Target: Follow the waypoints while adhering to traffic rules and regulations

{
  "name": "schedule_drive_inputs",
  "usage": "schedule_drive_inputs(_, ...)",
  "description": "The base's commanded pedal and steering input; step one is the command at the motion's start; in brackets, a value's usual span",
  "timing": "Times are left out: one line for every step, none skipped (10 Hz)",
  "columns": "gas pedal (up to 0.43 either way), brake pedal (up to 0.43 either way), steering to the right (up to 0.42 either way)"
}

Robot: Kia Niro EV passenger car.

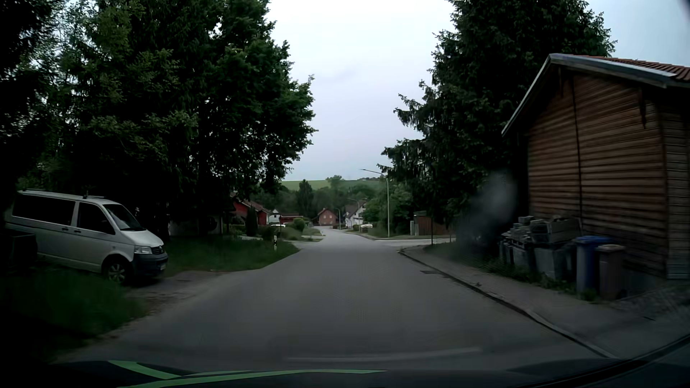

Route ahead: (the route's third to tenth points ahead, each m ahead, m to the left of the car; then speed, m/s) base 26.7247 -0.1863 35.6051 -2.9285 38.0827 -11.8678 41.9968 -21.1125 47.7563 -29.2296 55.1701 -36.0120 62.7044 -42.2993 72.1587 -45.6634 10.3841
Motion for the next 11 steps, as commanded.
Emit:
schedule_drive_inputs(0.0, 0.22, 0.003)
schedule_drive_inputs(0.0, 0.226, 0.003)
schedule_drive_inputs(0.0, 0.226, 0.003)
schedule_drive_inputs(0.0, 0.232, 0.004)
schedule_drive_inputs(0.0, 0.232, 0.003)
schedule_drive_inputs(0.0, 0.232, 0.001)
schedule_drive_inputs(0.0, 0.232, 0.002)
schedule_drive_inputs(0.0, 0.232, 0.002)
schedule_drive_inputs(0.0, 0.238, 0.002)
schedule_drive_inputs(0.0, 0.238, 0.002)
schedule_drive_inputs(0.0, 0.238, 0.003)
